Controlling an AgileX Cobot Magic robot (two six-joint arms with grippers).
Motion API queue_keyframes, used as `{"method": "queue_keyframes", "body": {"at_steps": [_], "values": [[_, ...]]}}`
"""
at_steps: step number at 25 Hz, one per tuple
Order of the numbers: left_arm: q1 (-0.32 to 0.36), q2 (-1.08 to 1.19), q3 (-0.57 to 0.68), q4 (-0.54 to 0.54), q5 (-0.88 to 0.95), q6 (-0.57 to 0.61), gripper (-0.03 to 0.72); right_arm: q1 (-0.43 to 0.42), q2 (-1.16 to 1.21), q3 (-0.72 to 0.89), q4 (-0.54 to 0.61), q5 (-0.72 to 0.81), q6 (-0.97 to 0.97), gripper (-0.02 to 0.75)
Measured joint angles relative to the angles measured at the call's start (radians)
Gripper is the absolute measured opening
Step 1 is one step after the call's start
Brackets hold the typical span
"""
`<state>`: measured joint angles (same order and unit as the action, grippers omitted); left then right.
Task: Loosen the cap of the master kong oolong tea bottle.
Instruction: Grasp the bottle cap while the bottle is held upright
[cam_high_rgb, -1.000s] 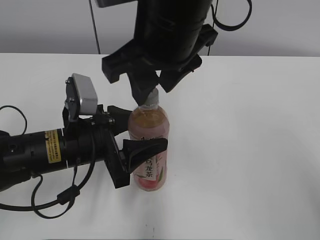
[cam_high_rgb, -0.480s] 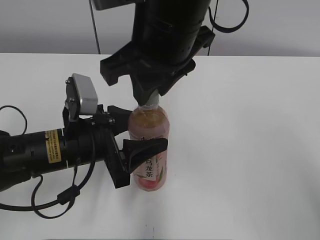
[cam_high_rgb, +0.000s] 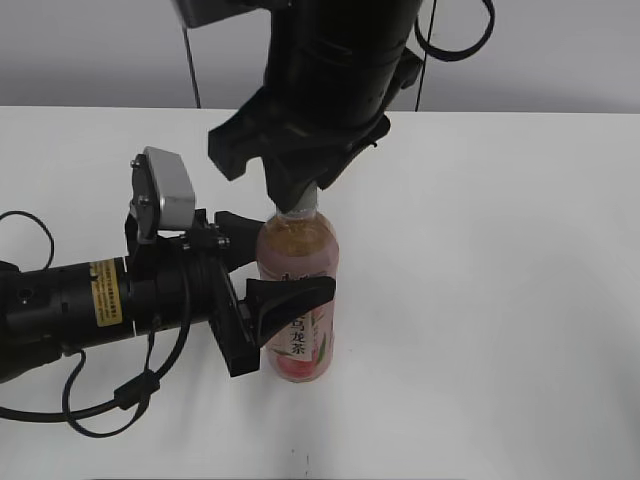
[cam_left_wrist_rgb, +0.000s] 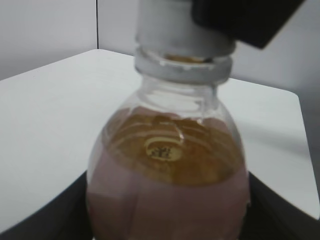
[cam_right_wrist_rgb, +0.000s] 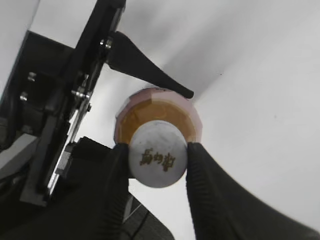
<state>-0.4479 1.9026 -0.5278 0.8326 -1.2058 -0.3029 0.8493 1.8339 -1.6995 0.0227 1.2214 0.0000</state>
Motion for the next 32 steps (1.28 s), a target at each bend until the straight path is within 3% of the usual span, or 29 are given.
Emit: {"method": "queue_keyframes", "body": {"at_steps": [10, 21, 26, 32], "values": [[0.0, 0.0, 0.0, 0.0, 0.0, 0.0, 0.462, -0.001, 0.0, 0.0, 0.0, 0.0, -0.383, 0.269], [0.0, 0.0, 0.0, 0.001, 0.0, 0.0, 0.462, -0.001, 0.0, -0.001, -0.002, -0.002, -0.932, 0.266], [0.0, 0.0, 0.0, -0.007, 0.0, -0.005, 0.462, -0.001, -0.002, -0.002, 0.001, -0.004, -1.154, 0.178], [0.0, 0.0, 0.0, -0.009, 0.001, -0.006, 0.462, -0.001, -0.002, -0.002, 0.003, -0.004, -1.287, 0.16]]}}
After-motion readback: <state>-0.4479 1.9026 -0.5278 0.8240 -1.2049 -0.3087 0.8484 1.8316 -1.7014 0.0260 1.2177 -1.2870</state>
